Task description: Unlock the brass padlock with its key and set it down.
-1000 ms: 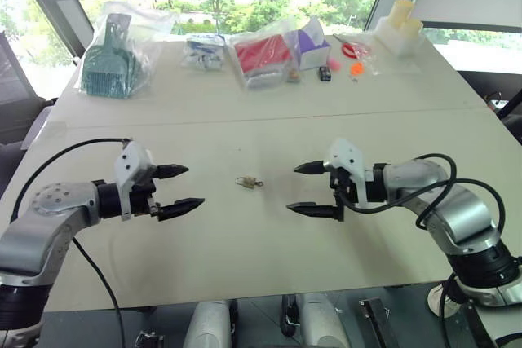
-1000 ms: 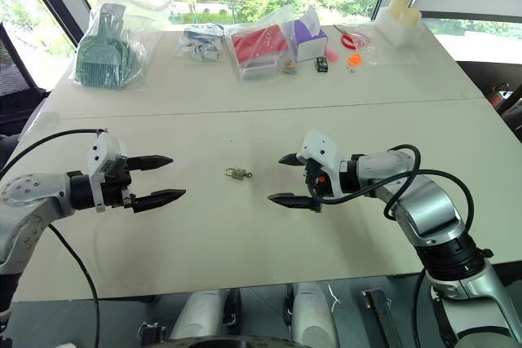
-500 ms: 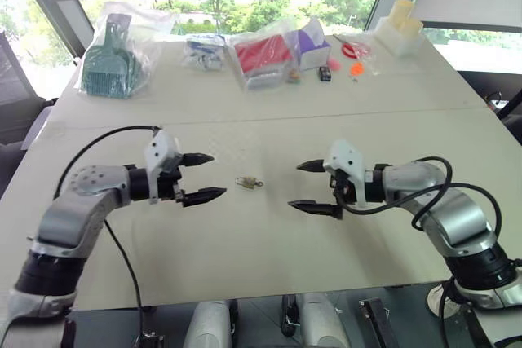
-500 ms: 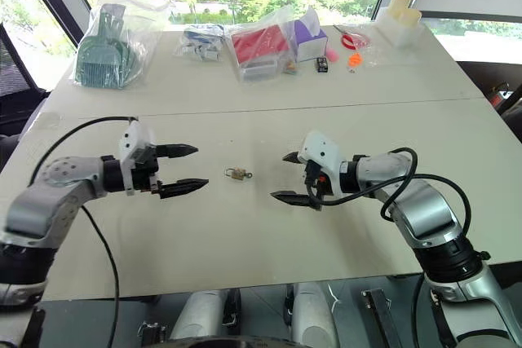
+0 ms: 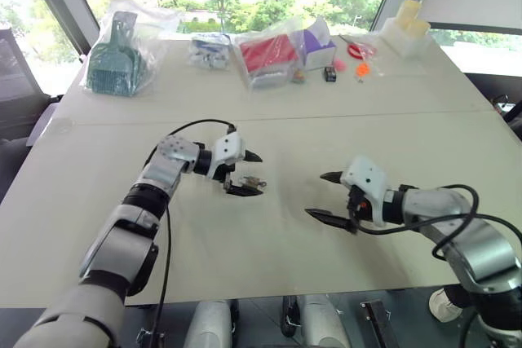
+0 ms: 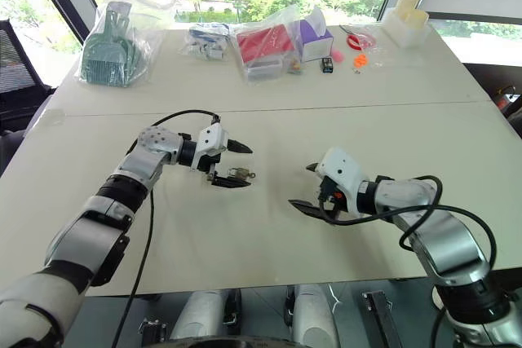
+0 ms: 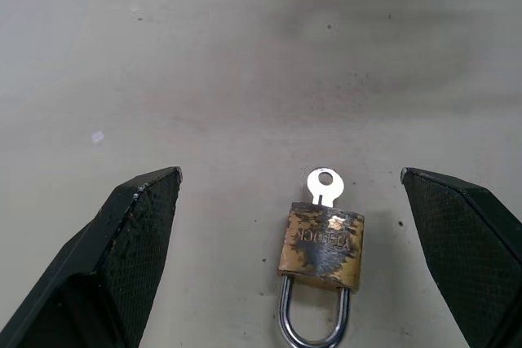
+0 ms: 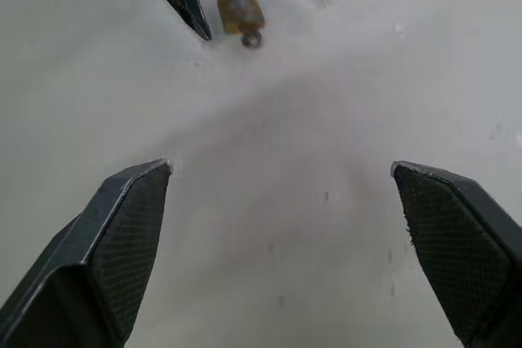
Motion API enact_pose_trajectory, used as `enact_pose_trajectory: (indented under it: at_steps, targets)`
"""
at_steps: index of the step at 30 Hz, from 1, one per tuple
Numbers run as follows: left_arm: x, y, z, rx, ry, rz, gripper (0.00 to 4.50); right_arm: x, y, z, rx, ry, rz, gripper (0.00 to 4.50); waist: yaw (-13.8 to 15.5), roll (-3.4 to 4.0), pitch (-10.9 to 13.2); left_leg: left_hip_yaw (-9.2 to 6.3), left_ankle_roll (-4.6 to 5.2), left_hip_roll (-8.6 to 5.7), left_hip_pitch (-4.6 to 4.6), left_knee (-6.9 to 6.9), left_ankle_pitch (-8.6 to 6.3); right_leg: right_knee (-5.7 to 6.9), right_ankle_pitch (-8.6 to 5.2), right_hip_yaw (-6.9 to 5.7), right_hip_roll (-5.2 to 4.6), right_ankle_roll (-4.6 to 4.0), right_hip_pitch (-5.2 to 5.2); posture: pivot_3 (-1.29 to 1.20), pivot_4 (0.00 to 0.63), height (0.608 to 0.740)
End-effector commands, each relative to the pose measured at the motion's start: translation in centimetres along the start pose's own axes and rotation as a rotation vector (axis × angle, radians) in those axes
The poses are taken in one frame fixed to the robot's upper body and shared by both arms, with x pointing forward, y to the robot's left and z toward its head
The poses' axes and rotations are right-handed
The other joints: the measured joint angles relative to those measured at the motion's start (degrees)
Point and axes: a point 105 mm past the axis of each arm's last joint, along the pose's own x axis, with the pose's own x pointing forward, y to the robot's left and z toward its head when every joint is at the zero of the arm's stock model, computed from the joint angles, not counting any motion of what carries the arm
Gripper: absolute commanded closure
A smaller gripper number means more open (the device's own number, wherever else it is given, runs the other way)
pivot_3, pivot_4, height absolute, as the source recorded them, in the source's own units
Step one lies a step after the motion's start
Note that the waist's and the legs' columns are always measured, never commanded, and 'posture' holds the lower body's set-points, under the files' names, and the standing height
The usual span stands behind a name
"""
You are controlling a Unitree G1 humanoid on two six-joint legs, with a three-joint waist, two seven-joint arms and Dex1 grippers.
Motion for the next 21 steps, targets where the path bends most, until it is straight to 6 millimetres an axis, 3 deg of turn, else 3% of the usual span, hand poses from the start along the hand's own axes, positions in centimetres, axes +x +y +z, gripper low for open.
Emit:
enact_pose_trajectory:
  at_steps: [1, 10, 21]
  targets:
    - [0.2, 0.0, -0.4, 0.048, 0.056, -0.053, 0.02, -1.4, 0.3, 1.0, -0.03, -0.017, -0.062, 0.0, 0.08, -0.04, -0.01, -0.03, 0.0, 0.0, -0.01, 0.0, 0.0, 0.0, 0.0, -0.01, 0.0, 0.0, 0.0, 0.0, 0.15, 0.74]
    - [0.0, -0.1, -1.5, 0.071, 0.16, -0.104, 0.02, -1.8, 1.0, 1.0, -0.017, -0.007, -0.09, 0.0, 0.01, -0.11, -0.07, -0.32, 0.03, 0.01, 0.04, 0.01, -0.02, 0.01, 0.0, -0.03, -0.01, 0.0, 0.07, 0.0, 0.15, 0.74]
    - [-2.3, -1.1, -3.5, 0.018, 0.212, -0.131, 0.02, -1.4, 0.5, 1.5, -0.036, -0.008, -0.082, 0.0, -1.54, -0.2, -0.14, -0.39, 0.04, 0.05, 0.06, 0.0, -0.02, 0.04, 0.0, -0.04, 0.06, -0.03, 0.07, 0.0, 0.15, 0.74]
